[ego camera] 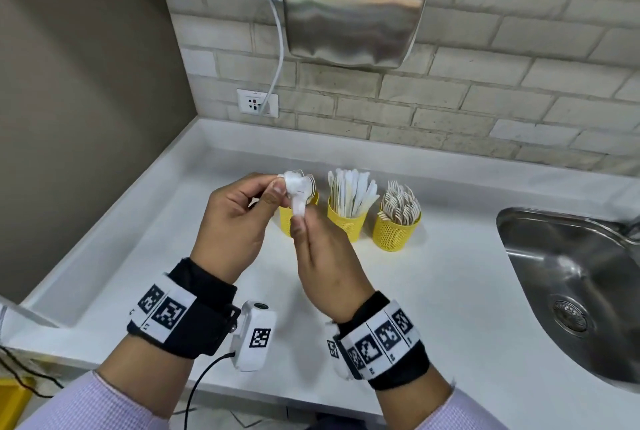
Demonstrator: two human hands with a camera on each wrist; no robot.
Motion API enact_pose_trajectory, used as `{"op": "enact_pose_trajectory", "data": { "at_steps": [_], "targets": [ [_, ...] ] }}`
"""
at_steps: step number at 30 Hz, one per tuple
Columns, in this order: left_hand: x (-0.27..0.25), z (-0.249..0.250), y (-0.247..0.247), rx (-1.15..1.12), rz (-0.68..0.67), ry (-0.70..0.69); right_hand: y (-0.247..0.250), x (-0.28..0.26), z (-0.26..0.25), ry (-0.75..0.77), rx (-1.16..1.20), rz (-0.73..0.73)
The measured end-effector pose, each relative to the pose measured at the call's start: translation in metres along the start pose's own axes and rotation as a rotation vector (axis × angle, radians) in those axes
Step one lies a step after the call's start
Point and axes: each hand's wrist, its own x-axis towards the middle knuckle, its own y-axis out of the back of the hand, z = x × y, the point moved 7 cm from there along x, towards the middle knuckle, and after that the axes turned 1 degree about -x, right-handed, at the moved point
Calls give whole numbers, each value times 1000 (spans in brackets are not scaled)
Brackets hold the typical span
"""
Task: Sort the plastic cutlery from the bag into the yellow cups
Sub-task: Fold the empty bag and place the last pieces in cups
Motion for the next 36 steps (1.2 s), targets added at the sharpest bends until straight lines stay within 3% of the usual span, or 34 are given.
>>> {"op": "enact_pose_trajectory", "data": {
  "at_steps": [7, 10, 16, 20, 24, 29, 32, 36],
  "targets": [
    [-1, -28, 0, 202, -26, 88, 19, -2, -13, 172, -371, 12],
    [-3, -27, -3, 325, -52, 17, 25, 3, -22, 197, -599, 6],
    [-5, -19, -5, 474, -167, -140, 38, 22, -33, 235, -715, -29],
    [-10, -10, -6, 325, -195, -92, 41, 30, -38, 212, -619, -48],
    [-6, -4, -2, 198, -142, -67, 40, 38, -37, 171, -357, -57],
    [-4, 4, -2, 247, -149, -119, 30, 37, -33, -45, 21, -37],
    [-7, 4, -4, 273, -151, -141, 24, 35, -30, -129, 97, 72],
    [-11, 8, -9, 380, -178, -204, 21, 40, -19, -249, 89, 73]
  ]
}}
